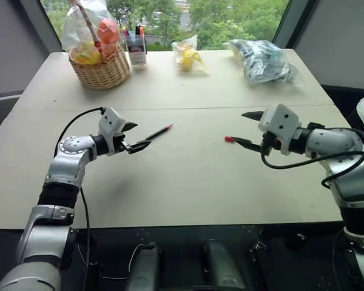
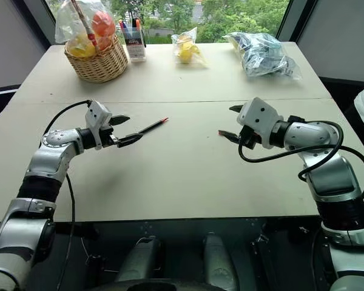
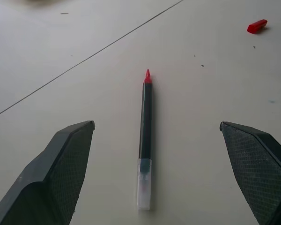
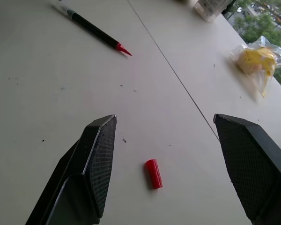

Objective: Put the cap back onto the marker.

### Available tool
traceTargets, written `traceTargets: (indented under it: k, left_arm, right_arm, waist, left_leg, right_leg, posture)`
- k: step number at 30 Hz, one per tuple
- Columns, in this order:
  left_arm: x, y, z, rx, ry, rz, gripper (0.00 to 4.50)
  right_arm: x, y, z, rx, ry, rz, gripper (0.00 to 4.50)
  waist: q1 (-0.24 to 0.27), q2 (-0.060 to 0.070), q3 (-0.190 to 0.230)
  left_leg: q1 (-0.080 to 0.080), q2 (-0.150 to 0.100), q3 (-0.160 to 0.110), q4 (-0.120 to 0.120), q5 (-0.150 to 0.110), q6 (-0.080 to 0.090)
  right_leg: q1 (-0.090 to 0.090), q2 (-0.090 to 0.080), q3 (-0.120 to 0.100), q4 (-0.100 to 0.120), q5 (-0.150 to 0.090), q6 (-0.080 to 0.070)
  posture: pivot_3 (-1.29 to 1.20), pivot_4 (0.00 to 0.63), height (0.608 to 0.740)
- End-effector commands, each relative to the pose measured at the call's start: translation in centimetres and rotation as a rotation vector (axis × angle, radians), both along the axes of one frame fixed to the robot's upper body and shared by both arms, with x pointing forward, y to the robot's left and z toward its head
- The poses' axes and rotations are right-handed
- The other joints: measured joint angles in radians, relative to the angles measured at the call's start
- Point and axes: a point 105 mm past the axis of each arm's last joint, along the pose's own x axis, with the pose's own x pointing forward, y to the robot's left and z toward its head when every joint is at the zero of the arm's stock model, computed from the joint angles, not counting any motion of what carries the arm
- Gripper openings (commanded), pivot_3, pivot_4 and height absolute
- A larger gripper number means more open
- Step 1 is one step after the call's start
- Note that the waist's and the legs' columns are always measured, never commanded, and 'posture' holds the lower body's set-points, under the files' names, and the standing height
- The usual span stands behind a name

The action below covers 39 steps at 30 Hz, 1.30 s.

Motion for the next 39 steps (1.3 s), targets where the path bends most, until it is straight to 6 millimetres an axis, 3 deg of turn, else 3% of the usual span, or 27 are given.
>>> traceTargets:
  k: [1,8,15,26,29,36,39]
  left_arm:
    - [1.6,-0.7,0.1,0.041,-0.039,0.002,4.48]
    - [2.7,-2.0,-1.1,0.083,-0.013,-0.018,4.48]
    - [3.2,-1.5,-3.2,0.181,0.034,0.047,4.48]
    - [2.8,-1.1,-4.3,0.175,0.095,0.05,4.48]
    - [2.5,-1.1,-4.7,0.149,0.137,0.036,3.61]
    - [2.0,-0.6,-5.5,0.169,0.178,0.02,0.02]
    - [1.8,-0.6,-5.6,0.176,0.182,0.012,0.02]
  right_arm:
    - [-0.5,0.4,0.8,0.005,-0.063,-0.007,3.41]
    - [-1.0,0.1,0.8,0.006,-0.075,-0.038,3.41]
    - [-1.1,-0.2,0.7,0.004,-0.079,-0.057,3.41]
    - [-0.8,-0.2,0.7,-0.004,-0.082,-0.056,3.41]
    - [-0.7,-0.2,0.8,-0.009,-0.086,-0.054,3.41]
    - [-0.3,-0.1,0.9,-0.014,-0.095,-0.046,3.41]
    - [-0.3,0.0,0.9,-0.012,-0.095,-0.041,3.41]
  waist:
    - [0.001,0.0,0.0]
    - [-0.003,0.0,0.0]
    - [-0.001,0.0,0.0]
    - [0.0,0.0,-0.001]
    - [-0.001,0.0,-0.001]
    - [-0.006,0.0,-0.001]
    - [-0.006,0.0,-0.001]
  left_leg:
    - [0.0,0.0,0.0,0.0,0.0,0.0]
    - [-0.001,-0.001,0.0,0.0,0.0,0.0]
    - [-0.001,-0.001,0.0,0.0,0.0,0.0]
    - [0.0,-0.001,-0.001,0.001,0.0,0.0]
    - [0.0,-0.001,-0.001,0.001,0.0,0.0]
    - [0.002,0.0,-0.001,0.001,0.0,0.0]
    - [0.002,0.0,-0.001,0.001,0.0,0.0]
  right_leg:
    - [0.0,0.0,0.0,0.0,0.0,0.0]
    - [0.0,0.0,0.0,0.0,0.001,0.001]
    - [0.0,0.0,0.0,0.0,0.001,0.001]
    - [0.001,0.0,0.0,0.001,0.001,0.002]
    - [0.001,0.0,0.0,0.001,0.001,0.002]
    - [0.002,0.001,0.0,0.002,0.001,0.002]
    - [0.002,0.001,0.0,0.002,0.001,0.002]
  posture:
    - [0.0,0.15,0.74]
    - [0.0,0.15,0.74]
    - [0.0,0.15,0.74]
    - [0.0,0.15,0.74]
    - [0.0,0.15,0.74]
    - [0.0,0.15,0.74]
    - [0.0,0.15,0.74]
